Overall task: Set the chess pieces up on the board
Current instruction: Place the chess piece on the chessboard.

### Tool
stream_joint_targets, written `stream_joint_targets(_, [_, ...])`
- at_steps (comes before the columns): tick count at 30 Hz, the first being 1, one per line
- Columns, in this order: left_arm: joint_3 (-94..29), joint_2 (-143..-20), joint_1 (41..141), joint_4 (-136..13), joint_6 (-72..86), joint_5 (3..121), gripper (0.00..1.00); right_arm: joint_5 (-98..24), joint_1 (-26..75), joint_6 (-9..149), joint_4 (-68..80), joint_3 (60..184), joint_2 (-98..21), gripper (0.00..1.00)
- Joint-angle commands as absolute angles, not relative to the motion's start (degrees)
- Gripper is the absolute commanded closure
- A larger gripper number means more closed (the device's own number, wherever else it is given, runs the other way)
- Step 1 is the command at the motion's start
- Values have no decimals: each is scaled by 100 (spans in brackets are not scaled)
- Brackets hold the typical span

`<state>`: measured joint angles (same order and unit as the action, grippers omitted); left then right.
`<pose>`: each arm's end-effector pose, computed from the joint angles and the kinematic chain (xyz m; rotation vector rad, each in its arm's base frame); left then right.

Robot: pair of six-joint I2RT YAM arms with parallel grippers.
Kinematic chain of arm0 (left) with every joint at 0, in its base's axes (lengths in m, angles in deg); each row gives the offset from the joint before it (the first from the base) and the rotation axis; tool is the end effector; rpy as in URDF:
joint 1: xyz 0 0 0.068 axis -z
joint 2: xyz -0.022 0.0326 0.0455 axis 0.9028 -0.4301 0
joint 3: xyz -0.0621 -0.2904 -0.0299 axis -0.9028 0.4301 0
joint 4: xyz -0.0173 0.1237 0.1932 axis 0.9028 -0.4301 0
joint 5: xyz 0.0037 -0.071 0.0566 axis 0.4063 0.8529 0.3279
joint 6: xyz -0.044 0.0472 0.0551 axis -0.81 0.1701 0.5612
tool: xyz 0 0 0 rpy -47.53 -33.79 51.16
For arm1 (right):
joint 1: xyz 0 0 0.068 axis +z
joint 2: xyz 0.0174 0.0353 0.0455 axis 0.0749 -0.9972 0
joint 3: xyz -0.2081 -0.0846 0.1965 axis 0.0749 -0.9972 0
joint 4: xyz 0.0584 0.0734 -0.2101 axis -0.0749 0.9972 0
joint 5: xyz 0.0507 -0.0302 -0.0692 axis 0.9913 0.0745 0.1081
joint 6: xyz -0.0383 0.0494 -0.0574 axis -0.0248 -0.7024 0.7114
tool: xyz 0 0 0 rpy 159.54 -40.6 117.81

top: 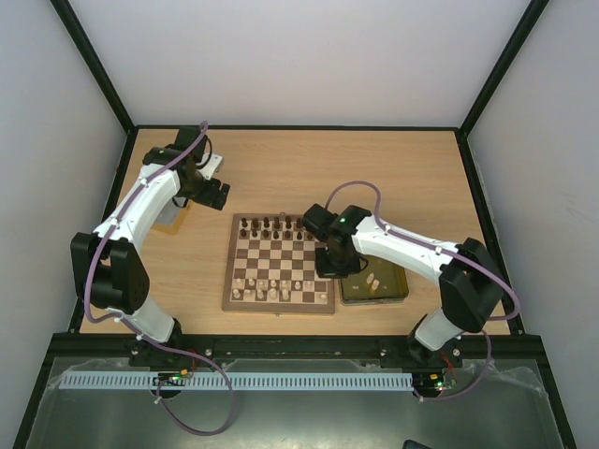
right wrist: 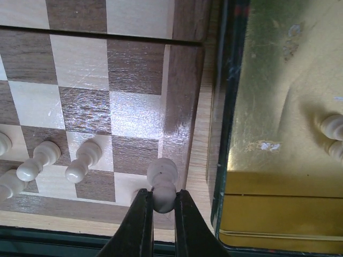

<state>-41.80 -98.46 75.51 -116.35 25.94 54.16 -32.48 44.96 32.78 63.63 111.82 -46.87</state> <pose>0.3111 -0.0612 0.2894 0.4245 2.6521 -0.0354 0.1540 0.2023 0.2270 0.1645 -3.0560 -0.3640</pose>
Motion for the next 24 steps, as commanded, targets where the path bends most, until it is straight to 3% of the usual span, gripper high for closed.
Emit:
stream_joint_targets(1, [-4181, -9656, 7552, -11652, 2573, 5451, 4, -3134, 4600, 3365, 6281, 11290, -4867, 96])
stream_joint_targets(24, [-4122, -9675, 7552, -11629, 2584, 5505, 4, -2947, 4825, 3425, 6109, 11405, -5331, 94])
